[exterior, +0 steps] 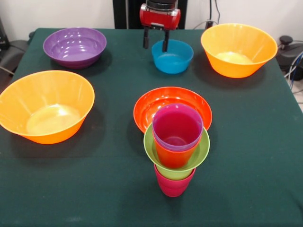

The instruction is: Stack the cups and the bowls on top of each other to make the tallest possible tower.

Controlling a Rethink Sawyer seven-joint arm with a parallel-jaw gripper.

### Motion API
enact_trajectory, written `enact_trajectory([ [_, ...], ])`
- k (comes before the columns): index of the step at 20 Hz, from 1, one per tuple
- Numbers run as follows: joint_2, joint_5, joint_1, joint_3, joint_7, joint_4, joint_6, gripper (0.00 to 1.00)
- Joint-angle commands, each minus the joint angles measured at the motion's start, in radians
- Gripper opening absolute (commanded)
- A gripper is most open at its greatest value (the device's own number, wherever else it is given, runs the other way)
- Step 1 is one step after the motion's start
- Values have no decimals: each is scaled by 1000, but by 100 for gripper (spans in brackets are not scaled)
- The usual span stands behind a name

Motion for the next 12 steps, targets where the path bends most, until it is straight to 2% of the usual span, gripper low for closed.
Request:
enact_trajectory([
  [1, -1, 36, -34, 132, 21, -20, 100, 100],
  [5, -57, 42, -60, 165, 5, 16, 140, 100],
  [12, 2, 38, -48, 148, 25, -16, 107, 100],
])
